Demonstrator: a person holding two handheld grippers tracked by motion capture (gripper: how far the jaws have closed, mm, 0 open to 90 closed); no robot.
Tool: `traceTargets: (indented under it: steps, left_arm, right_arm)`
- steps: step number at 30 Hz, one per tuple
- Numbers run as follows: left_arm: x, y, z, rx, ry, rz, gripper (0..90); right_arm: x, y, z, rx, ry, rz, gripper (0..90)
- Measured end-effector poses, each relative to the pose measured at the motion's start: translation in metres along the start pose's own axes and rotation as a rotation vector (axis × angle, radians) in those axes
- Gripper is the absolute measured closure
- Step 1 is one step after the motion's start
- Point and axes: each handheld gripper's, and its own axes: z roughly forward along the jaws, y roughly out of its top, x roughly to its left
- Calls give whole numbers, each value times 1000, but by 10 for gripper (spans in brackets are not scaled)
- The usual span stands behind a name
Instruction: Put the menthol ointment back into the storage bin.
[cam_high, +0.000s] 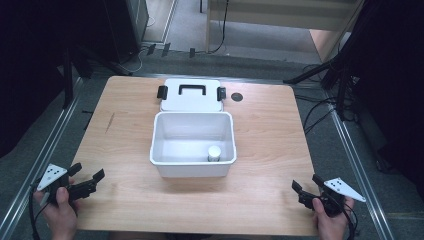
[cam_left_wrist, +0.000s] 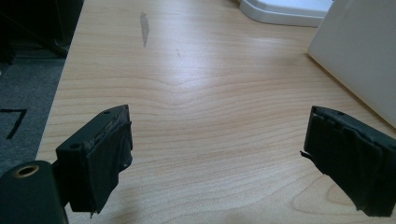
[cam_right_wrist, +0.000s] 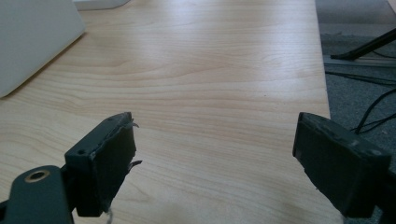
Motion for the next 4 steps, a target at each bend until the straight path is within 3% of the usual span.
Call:
traceTargets:
  steps: [4]
  left_arm:
    - [0,0,1,0,2,0,86]
  right_arm:
    - [-1,0,0,6,17,2,136]
